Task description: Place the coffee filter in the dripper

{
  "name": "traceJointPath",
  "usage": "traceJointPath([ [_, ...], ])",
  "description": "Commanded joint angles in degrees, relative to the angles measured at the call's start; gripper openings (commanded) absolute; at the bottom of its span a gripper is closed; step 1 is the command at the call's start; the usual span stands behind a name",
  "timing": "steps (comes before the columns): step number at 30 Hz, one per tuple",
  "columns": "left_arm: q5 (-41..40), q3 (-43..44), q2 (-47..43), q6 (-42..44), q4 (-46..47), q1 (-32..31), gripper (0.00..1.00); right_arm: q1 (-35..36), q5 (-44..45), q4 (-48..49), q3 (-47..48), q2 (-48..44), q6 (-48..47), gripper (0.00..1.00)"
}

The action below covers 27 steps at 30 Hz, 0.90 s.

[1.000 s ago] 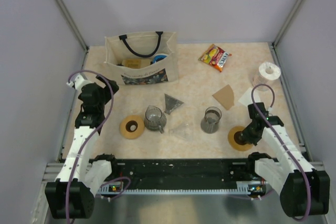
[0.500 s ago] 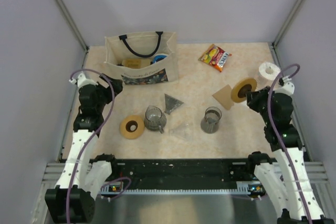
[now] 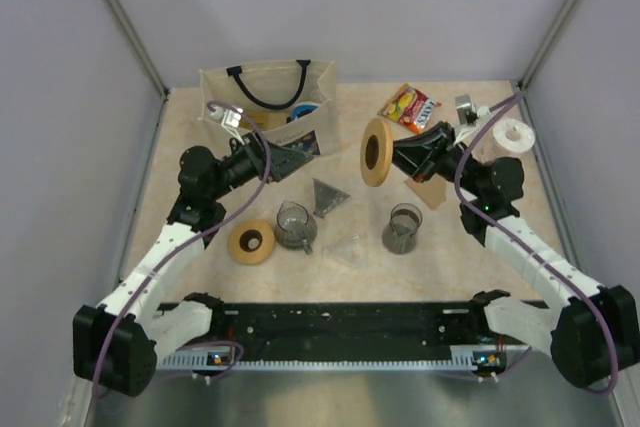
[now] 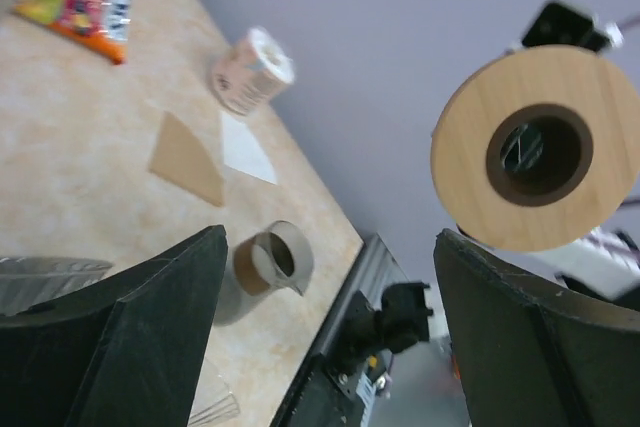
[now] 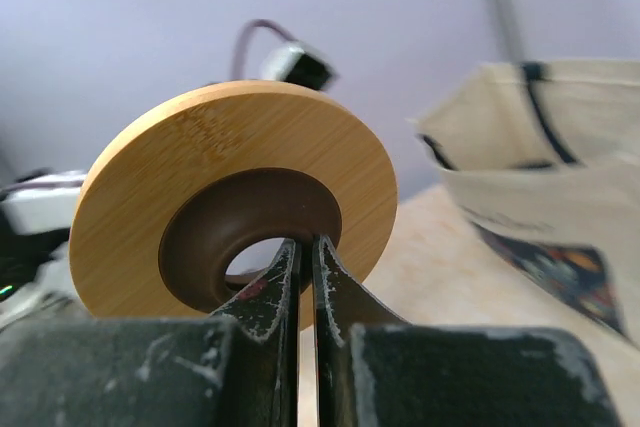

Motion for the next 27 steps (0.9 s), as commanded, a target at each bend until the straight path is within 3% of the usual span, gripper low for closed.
traceJointPath([
  [1, 14.07, -1.62, 2.29, -8.57, 30.34, -2.05, 0.89, 2.26, -15.67, 28.15, 9.52, 7.33, 24.10, 0.00],
  [4, 20.67, -3.04, 3.78, -13.51, 46.64, -2.75, 0.90, 3.40, -20.07, 34.49, 11.74, 13.75, 39.05, 0.00],
  [8, 22.88, -2.17, 5.45, -13.08, 50.10, -4.07, 0.90, 4.89, -22.62, 40.12, 11.82, 19.64, 49.63, 0.00],
  [18, 24.02, 3.02, 15.38, -13.33, 48.43, -5.74, 0.81, 8.85, -24.65, 39.34, 12.35, 23.00, 49.55, 0.00],
  [24, 26.74, 3.46, 19.51, -23.43, 64.14, -7.49, 0.74, 9.03, -25.53, 38.82, 12.70, 24.31, 49.47, 0.00],
  [27, 27.45, 3.55, 21.01, -24.15, 66.63, -8.46, 0.71, 9.12, -25.45, 38.90, 13.49, 25.72, 49.29, 0.00],
])
